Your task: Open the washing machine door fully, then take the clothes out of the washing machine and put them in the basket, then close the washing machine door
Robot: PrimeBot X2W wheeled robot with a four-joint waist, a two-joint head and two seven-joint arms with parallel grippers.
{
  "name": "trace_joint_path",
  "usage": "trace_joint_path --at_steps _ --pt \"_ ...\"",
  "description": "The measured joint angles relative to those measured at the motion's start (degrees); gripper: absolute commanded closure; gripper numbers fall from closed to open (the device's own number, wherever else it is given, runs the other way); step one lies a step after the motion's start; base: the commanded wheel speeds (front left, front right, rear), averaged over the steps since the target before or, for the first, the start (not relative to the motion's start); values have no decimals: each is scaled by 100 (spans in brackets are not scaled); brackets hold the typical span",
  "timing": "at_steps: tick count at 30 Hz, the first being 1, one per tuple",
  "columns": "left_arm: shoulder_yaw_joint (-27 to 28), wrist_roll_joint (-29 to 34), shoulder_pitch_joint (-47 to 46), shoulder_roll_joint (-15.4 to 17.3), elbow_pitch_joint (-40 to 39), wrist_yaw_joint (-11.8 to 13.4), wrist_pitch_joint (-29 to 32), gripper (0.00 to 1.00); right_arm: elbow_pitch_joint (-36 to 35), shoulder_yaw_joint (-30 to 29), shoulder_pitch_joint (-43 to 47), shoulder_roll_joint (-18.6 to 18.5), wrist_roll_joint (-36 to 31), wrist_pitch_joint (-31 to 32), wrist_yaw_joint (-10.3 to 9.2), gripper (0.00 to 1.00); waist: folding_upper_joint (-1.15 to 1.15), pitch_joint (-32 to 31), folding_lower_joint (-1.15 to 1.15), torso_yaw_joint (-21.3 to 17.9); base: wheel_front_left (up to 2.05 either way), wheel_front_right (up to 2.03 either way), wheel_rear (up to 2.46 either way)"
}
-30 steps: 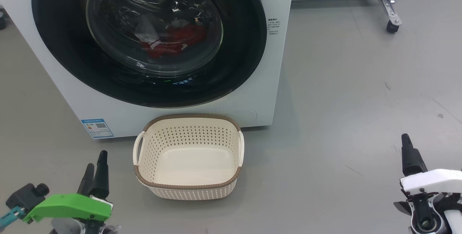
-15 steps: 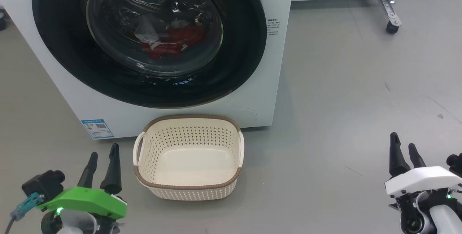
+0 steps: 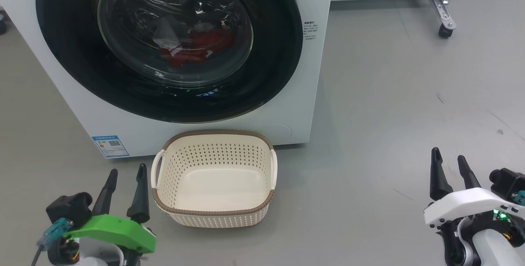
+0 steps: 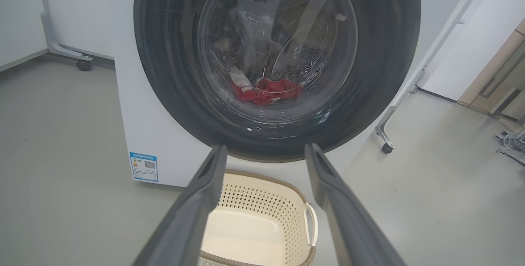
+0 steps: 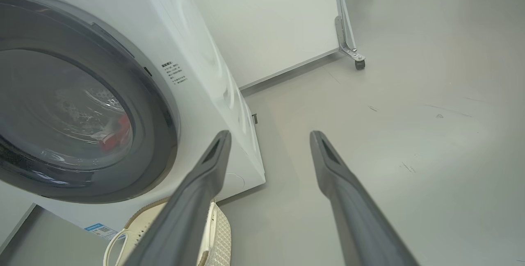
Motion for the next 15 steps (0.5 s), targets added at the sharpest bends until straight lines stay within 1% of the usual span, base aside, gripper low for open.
trace_joint_path --at_steps 3,4,6,8,14,15 --pt "-32 203 0 0 0 38 -49 0 -2 75 -40 -15 -241 -44 -9 0 0 1 0 -1 0 0 0" --pt "-41 292 0 0 5 46 -81 0 -5 100 -49 -20 -313 -75 -52 0 0 1 0 -1 0 0 0" --pt "-58 411 0 0 10 74 -107 0 -1 155 -52 -31 -466 -105 -57 0 0 1 0 -1 0 0 0" --pt "-73 586 -1 0 18 97 -164 0 -1 207 -53 -55 -638 -153 -102 0 0 1 0 -1 0 0 0" --pt "-124 1018 -1 -1 57 141 -283 0 11 378 -71 -97 -1090 -271 -112 0 0 -6 0 -4 0 0 0" --pt "-137 1080 -1 -1 69 142 -312 0 16 408 -79 -101 -1160 -293 -152 0 0 -7 0 -5 0 0 0"
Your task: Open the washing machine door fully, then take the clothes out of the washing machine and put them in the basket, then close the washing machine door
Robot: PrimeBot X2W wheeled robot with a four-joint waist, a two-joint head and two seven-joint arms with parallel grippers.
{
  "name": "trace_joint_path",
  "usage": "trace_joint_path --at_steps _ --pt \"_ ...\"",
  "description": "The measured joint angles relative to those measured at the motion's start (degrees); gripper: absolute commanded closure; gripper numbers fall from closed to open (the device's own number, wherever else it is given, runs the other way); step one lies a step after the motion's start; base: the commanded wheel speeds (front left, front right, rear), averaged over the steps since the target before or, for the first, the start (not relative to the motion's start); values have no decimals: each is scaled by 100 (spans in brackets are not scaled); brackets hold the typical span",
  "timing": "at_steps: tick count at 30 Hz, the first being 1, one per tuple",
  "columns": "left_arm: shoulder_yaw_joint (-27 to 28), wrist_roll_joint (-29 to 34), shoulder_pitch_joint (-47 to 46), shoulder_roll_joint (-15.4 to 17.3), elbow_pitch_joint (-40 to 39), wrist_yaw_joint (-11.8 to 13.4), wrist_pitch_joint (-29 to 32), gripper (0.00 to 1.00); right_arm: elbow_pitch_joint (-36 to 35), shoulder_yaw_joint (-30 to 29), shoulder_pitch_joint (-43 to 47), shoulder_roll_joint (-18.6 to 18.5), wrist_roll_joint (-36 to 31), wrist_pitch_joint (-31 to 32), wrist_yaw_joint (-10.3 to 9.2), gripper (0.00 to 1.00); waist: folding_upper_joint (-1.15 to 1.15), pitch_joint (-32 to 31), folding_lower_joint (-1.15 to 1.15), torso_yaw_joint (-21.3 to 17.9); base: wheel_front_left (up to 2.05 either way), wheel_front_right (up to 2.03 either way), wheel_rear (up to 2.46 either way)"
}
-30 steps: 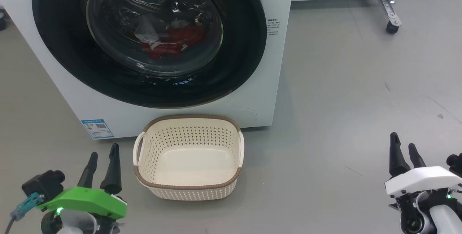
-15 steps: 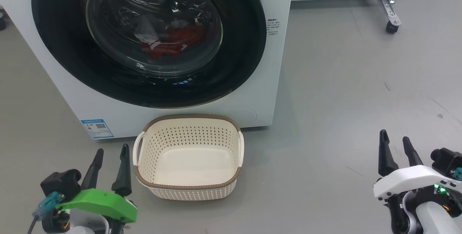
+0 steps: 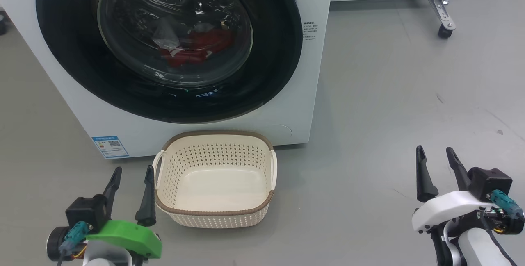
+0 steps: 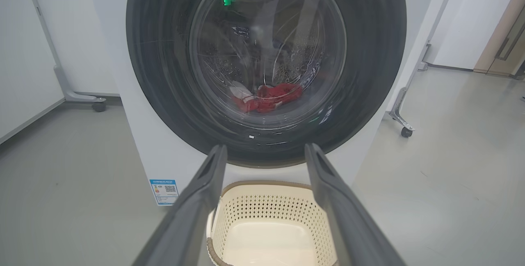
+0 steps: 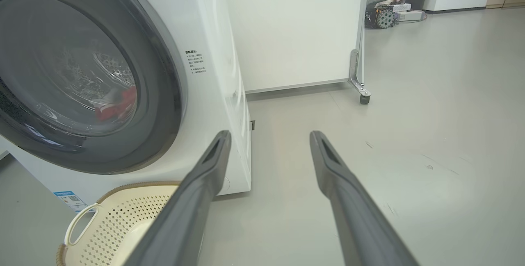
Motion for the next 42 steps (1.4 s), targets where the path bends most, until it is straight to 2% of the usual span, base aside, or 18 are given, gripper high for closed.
trace_joint_path --at_steps 11,35,36,37,42 --pt "-123 773 -24 -1 91 49 -201 0 15 243 -103 -85 -753 -204 -48 0 0 -13 0 -6 0 0 0" --pt "42 890 -33 -108 261 51 -205 0 63 174 -111 -83 -820 -210 -91 0 0 12 0 -17 0 0 0" --pt "44 900 -33 -109 266 51 -205 0 63 165 -111 -82 -820 -210 -91 28 0 14 0 -14 0 0 0" --pt "46 923 -33 -112 269 51 -205 0 63 151 -111 -80 -818 -210 -88 100 0 16 0 -12 0 0 0" --pt "73 931 -34 -142 286 51 -205 0 62 140 -111 -78 -817 -210 -38 100 0 26 0 5 0 0 0"
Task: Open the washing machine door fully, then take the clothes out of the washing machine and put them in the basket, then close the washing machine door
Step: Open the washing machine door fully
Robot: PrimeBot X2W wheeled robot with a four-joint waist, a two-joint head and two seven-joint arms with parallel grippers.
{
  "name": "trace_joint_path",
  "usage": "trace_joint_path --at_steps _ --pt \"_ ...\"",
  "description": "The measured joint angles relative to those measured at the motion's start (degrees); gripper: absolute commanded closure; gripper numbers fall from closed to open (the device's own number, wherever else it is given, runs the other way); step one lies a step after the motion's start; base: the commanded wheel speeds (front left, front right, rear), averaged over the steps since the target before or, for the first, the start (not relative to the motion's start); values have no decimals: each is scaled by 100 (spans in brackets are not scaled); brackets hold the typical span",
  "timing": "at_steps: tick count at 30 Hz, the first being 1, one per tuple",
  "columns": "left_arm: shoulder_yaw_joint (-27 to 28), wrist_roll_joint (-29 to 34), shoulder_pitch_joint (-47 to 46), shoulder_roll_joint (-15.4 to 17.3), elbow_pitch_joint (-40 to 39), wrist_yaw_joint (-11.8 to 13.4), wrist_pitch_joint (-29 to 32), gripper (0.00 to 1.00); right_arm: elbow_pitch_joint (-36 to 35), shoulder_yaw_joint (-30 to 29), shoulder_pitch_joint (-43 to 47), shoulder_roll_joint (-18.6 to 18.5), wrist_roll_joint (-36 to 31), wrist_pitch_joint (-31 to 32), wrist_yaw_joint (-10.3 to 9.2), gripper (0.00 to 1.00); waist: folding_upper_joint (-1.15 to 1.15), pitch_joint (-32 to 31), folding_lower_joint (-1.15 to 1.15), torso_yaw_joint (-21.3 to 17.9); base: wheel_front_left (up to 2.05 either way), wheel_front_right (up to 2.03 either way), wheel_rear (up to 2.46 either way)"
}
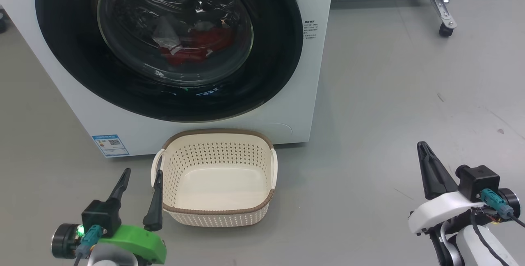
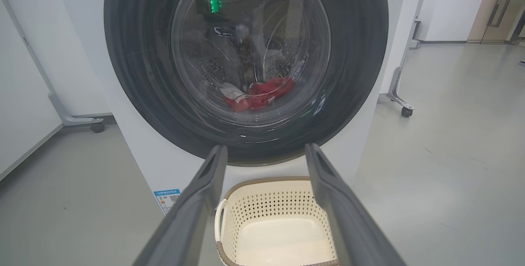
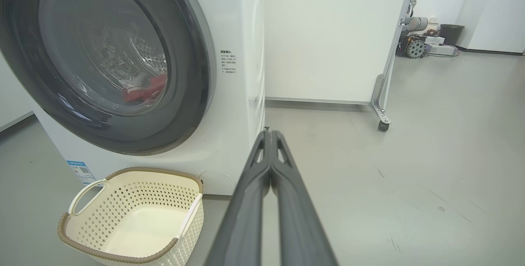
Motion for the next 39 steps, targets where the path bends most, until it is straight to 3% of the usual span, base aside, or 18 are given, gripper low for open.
trace_joint_path --at_steps 20,32,39 --pt "36 143 -170 -62 -8 -2 0 0 -57 -209 -90 21 213 0 152 100 0 271 0 204 0 0 0" --pt "56 167 -401 -149 -159 -8 0 0 -68 -646 -485 282 1123 71 428 100 0 668 0 398 0 0 0" --pt "70 196 -619 -189 -305 -9 -1 0 -85 -1148 -1024 652 2440 424 683 100 0 1033 0 554 0 0 0"
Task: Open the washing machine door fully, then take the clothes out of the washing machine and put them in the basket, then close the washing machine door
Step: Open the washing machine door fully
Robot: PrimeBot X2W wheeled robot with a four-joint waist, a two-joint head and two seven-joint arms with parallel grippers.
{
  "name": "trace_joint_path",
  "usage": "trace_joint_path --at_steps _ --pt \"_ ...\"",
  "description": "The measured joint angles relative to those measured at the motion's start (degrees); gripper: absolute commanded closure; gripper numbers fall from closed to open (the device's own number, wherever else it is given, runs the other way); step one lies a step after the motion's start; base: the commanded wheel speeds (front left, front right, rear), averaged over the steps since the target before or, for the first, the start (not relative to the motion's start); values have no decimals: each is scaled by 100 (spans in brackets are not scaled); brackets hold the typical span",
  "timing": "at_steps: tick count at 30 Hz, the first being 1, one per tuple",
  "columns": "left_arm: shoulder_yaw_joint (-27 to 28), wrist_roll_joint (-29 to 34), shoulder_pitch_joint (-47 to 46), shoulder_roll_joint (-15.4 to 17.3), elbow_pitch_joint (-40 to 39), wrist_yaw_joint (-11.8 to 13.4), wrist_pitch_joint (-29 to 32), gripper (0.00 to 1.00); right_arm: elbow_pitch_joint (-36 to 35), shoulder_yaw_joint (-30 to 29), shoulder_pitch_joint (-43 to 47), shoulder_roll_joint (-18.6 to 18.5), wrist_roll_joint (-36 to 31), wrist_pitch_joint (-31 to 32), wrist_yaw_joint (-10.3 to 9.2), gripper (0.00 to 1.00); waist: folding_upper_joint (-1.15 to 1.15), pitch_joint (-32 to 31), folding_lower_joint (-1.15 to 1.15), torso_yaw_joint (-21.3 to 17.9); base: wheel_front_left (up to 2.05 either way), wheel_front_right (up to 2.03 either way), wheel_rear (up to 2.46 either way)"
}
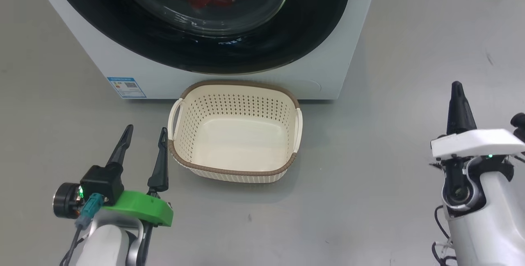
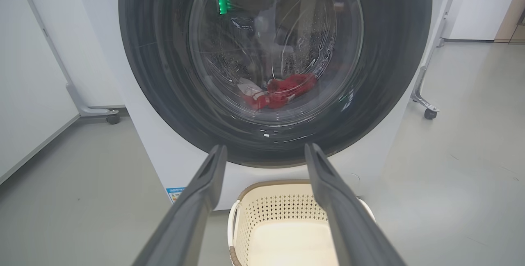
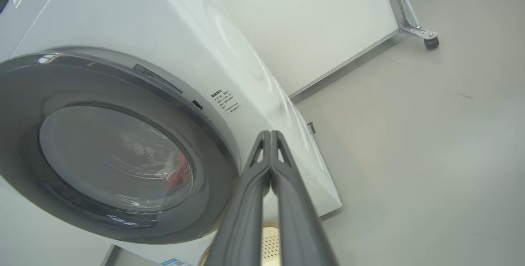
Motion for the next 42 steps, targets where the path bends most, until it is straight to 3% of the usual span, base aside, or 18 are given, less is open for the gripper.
trace_joint_path --at_steps 4,17,20,26,38,42 --pt "25 5 -112 -35 -86 -1 0 0 -7 -267 -442 199 942 381 75 100 0 233 0 92 0 0 0" --pt "79 23 -481 -148 -344 -101 0 0 -108 -921 -2113 157 3237 1833 116 100 0 987 0 352 0 0 0" --pt "81 57 -565 -162 -378 -104 0 0 -111 -948 -2473 31 3397 2153 97 100 0 1143 0 408 0 0 0" --pt "70 144 -705 -196 -430 -154 0 0 -35 -945 -3106 -400 3606 2809 -163 100 0 1411 0 518 0 0 0" --pt "11 148 -792 -237 -442 -241 0 0 213 -665 -3986 -917 3793 3961 -724 100 0 1750 0 775 0 0 0" --pt "-37 148 -884 -257 -444 -245 0 0 278 -592 -4214 -1118 3798 4205 -824 100 0 1842 0 876 0 0 0"
